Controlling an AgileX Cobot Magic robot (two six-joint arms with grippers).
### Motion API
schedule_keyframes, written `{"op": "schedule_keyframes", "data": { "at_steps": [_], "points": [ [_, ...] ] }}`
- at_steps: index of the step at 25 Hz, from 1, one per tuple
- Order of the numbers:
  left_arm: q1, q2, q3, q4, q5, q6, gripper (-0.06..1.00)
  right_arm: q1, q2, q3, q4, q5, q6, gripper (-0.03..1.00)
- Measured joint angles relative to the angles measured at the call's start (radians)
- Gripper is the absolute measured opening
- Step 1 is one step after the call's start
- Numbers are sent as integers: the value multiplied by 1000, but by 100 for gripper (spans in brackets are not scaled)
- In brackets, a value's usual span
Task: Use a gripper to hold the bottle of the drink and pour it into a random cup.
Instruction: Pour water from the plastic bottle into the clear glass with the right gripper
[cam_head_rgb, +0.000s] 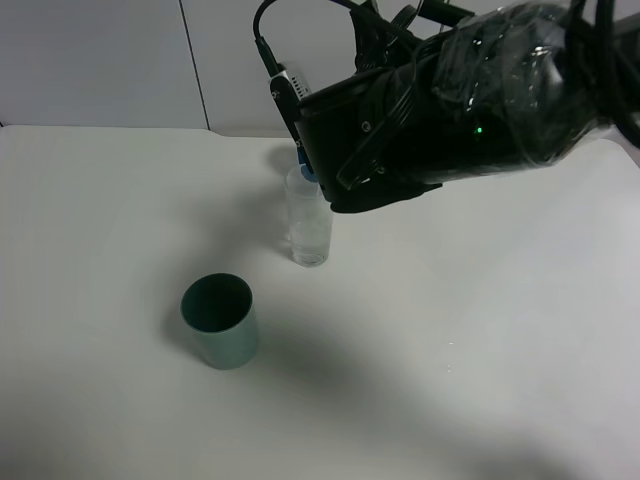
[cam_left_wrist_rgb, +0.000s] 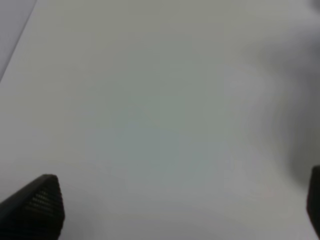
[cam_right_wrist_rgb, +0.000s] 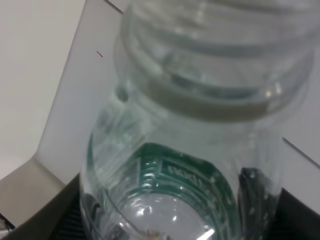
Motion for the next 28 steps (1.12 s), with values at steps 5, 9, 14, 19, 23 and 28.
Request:
{"op": "schedule_keyframes", "data": {
  "at_steps": [5,9,14,19,23,28],
  "points": [
    [0,0,0,0,0,0,98,0,0,0,-1,0,-21,57],
    [0,0,0,0,0,0,98,0,0,0,-15,0,-46,57],
    [0,0,0,-1,0,0,98,0,0,0,-16,0,-59,57],
    [0,0,0,-1,0,0,98,0,0,0,-25,0,-63,57],
    [0,0,0,-1,0,0,98,0,0,0,-26,0,-85,57],
    [0,0,0,-1,0,0,98,0,0,0,-35,0,-104,57]
  ]
}}
